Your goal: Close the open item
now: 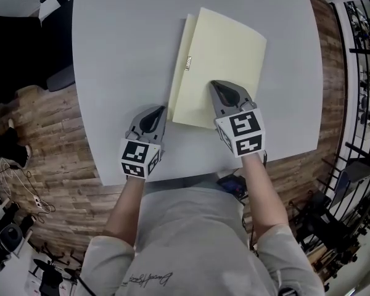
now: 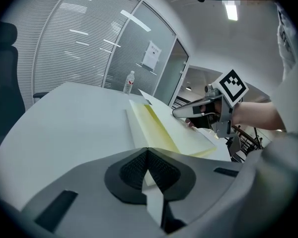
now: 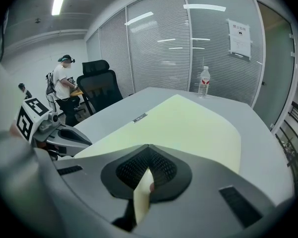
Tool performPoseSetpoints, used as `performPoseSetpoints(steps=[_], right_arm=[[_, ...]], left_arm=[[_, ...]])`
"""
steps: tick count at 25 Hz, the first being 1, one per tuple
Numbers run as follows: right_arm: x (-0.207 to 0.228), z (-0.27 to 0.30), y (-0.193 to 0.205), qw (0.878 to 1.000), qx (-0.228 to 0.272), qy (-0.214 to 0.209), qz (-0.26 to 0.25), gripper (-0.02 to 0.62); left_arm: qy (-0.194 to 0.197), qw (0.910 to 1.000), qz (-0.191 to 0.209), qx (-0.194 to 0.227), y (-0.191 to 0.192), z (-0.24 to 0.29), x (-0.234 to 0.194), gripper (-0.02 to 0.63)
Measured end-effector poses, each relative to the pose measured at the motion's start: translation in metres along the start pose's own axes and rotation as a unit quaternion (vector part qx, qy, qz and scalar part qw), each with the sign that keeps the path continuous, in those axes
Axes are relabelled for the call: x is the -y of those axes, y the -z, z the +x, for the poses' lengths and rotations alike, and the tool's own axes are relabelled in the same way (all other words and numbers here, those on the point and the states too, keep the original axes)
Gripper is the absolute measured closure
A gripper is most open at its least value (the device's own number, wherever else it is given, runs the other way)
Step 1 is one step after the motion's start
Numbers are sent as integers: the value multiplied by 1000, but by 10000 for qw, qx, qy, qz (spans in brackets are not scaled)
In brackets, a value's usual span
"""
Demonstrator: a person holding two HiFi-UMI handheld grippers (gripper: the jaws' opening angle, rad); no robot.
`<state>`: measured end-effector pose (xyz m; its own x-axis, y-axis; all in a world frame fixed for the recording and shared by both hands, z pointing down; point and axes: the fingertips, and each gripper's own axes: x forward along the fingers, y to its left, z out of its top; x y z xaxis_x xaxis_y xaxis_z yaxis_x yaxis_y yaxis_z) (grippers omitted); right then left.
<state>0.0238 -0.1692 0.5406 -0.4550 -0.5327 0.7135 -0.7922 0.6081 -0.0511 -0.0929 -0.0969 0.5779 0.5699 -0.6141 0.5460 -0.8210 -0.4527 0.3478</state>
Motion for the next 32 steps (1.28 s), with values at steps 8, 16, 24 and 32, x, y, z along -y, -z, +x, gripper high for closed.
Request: performPoseSetpoints(steps=[8, 16, 24, 32], right_arm=[[-10, 9, 7, 9997, -209, -107, -120, 581], [-16, 18, 12, 9982, -557, -107, -192, 581], [-21, 22, 15, 9968, -741, -171, -264, 581], [-27, 30, 22, 9915, -1207, -219, -442, 581]], left_arm=[[13, 10000, -71, 10, -1, 2, 0, 597], [25, 10000, -88, -6, 1, 3, -1, 597], [24, 9999, -126, -11, 3, 4, 0, 597], [20, 9999, -154, -23, 5, 2, -2, 597]])
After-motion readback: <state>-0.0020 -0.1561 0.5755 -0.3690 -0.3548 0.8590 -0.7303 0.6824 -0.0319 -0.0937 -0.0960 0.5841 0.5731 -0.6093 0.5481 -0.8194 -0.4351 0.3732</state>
